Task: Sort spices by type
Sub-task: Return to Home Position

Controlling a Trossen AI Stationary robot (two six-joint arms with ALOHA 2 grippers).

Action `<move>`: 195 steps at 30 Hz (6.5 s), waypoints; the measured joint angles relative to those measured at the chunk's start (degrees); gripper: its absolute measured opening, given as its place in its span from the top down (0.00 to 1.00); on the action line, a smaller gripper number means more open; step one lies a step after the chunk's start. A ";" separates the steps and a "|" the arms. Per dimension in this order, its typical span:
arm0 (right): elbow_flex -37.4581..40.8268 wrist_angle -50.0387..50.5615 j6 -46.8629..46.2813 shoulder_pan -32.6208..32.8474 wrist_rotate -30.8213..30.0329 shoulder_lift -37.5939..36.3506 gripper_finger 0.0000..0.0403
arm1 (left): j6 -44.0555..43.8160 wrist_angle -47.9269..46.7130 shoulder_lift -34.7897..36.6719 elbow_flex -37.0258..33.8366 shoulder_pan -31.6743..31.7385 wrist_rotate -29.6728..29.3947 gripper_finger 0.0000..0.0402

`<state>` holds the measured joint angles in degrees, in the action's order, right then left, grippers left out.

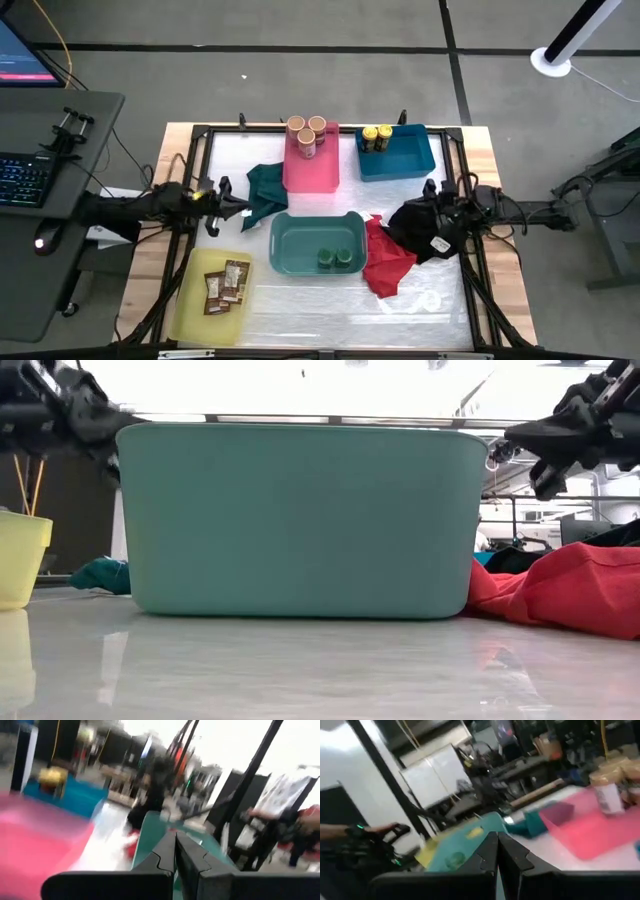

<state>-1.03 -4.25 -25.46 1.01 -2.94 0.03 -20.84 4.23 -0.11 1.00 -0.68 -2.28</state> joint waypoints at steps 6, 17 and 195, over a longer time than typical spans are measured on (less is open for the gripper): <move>0.46 -2.59 -0.02 0.91 -0.21 -0.04 1.00 | -0.02 -0.48 -0.03 -0.20 -0.27 -0.07 1.00; 0.45 2.96 -0.01 1.28 -0.22 0.35 1.00 | -0.01 -1.39 -0.05 -0.31 -1.85 -0.07 1.00; 0.54 2.81 -0.03 1.26 -0.08 0.39 1.00 | 0.00 -1.86 -0.26 -0.29 -2.48 -0.04 1.00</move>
<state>-0.49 -1.45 -25.49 2.26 -3.03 0.42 -20.84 2.37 -0.37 0.71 -3.16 -2.31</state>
